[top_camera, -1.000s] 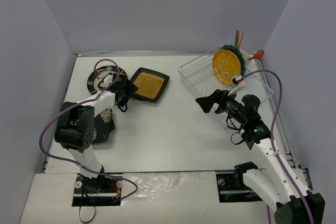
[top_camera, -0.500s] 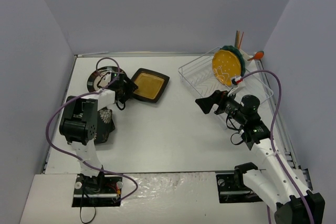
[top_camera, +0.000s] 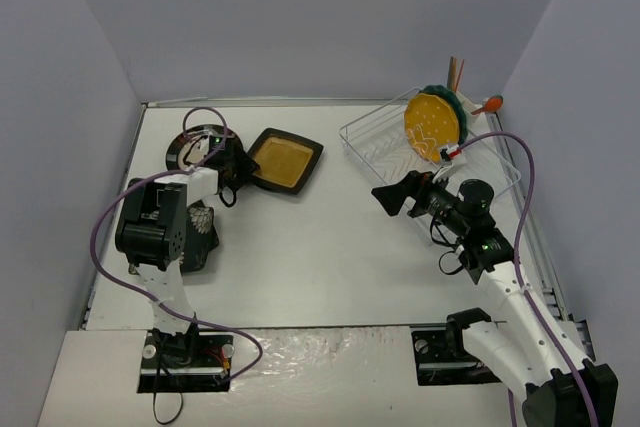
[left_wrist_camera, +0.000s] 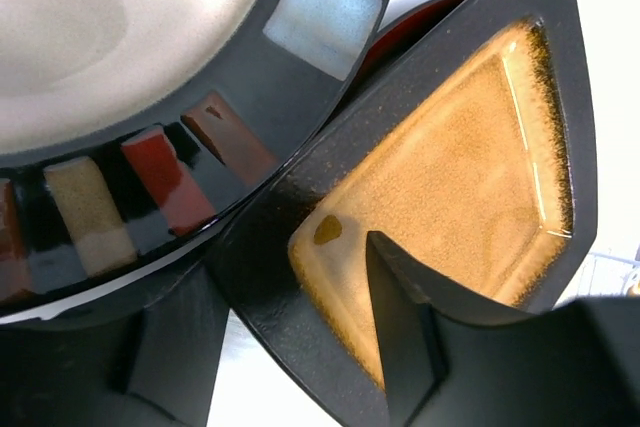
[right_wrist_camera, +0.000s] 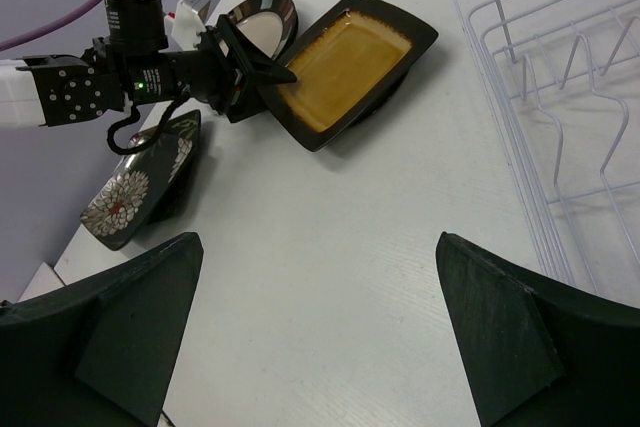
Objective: Load the plates into the dish rack
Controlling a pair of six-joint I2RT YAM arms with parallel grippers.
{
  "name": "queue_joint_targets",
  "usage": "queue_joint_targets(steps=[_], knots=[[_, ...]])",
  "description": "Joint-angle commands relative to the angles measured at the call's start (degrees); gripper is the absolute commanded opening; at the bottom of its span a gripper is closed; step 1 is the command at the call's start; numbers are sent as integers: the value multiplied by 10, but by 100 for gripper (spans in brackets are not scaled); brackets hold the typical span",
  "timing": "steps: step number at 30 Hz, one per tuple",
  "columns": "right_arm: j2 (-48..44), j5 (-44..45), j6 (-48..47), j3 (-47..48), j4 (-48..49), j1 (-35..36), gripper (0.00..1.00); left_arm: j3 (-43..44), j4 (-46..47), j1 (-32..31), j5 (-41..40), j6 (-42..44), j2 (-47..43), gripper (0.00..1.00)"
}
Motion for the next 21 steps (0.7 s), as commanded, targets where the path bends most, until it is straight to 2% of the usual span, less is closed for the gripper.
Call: queue_joint_targets(steps=[1,5,7,9,21], knots=[[5,-10,-6,6,40,5,100,20,38,6,1,19,-8,41],[5,-11,-5,5,38,5,100,12,36,8,-2,25,-16,27],[4,-11,-5,7,38,5,100,7,33,9,-7,28,-26,17],[4,-11,-5,8,37,5,100,4,30,9,-8,29,-38,12],[5,-17,-2,22,27,6,100,-39,29,14,4,1,-101,11]])
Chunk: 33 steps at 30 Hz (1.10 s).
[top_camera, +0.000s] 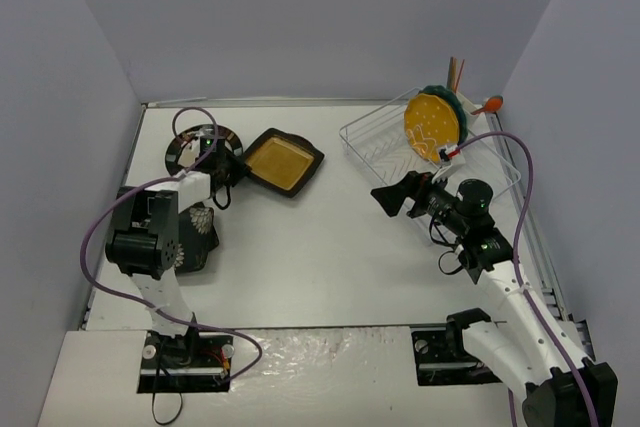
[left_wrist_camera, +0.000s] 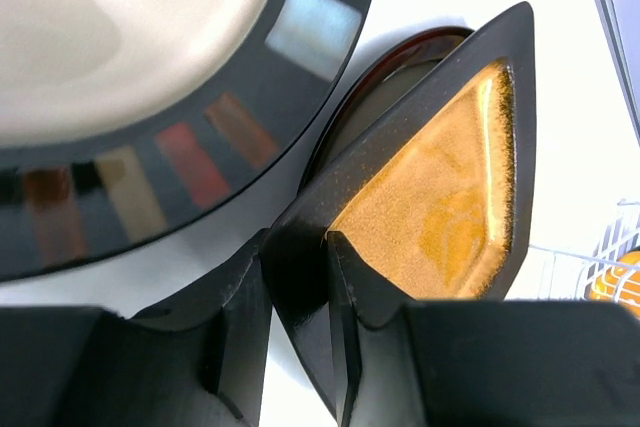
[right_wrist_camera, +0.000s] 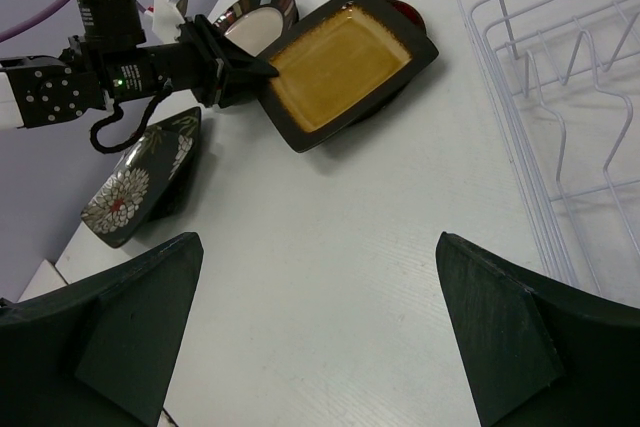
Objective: Load the plates into the dish rack
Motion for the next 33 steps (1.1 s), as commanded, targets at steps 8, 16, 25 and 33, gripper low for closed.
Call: queue_joint_targets(steps=[8,16,25,33], knots=[[10,-17,-4,36,20,8,100,-48,46,3,6,-43,-128,1],[28,-17,-4,54,27,11,100,-98,133,9,19,-112,-169,0],[65,-18,15,84,38,25,100,-127,212,12,33,-136,-212,0],[122,25,78,120,65,71,100,-136,236,26,57,-161,-247,0]])
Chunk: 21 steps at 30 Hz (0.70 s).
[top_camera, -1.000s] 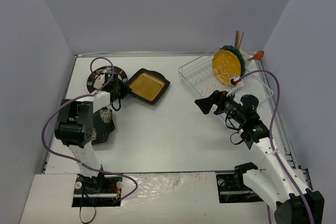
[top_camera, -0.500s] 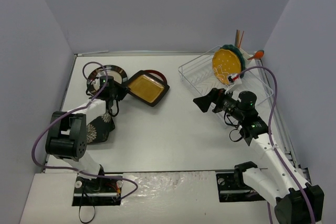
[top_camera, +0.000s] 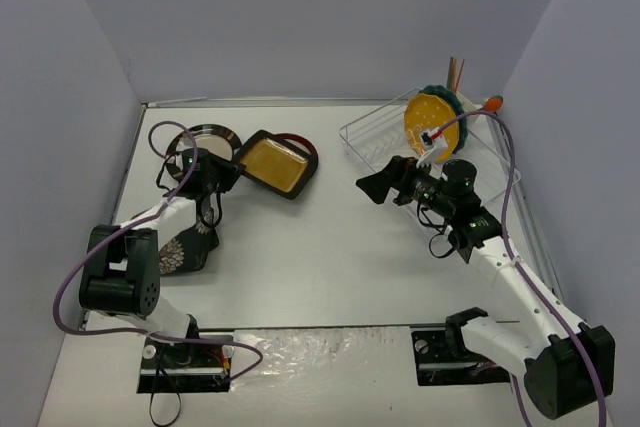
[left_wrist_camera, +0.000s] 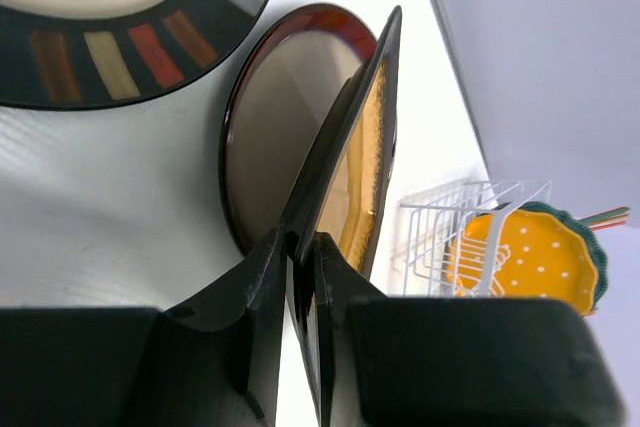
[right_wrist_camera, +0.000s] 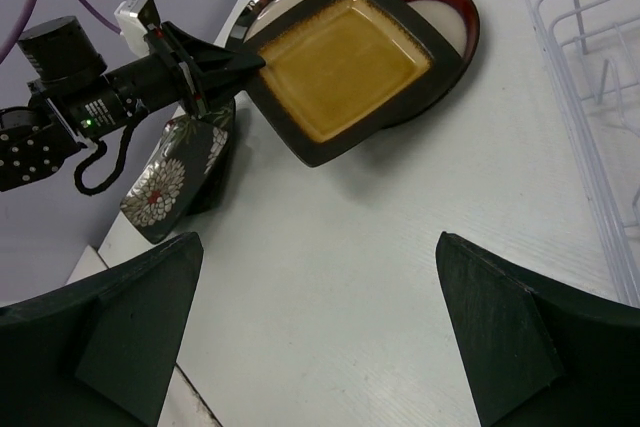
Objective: Load the plates into the dish rack
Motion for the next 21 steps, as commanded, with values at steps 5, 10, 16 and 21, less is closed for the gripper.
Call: queue_joint_targets(steps=[5,10,16,21], knots=[[61,52,101,42,124,56,100,22,132,16,34,-51,-89,0],[112,74,161,46,181,90,100,8,147,17,42,-72,-111,0],[171,108,200,59,216,114,100,-19,154,17,46,-92,-154,0],[221,120,228,85,249,121,100,-35,154,17,49,-114,-196,0]])
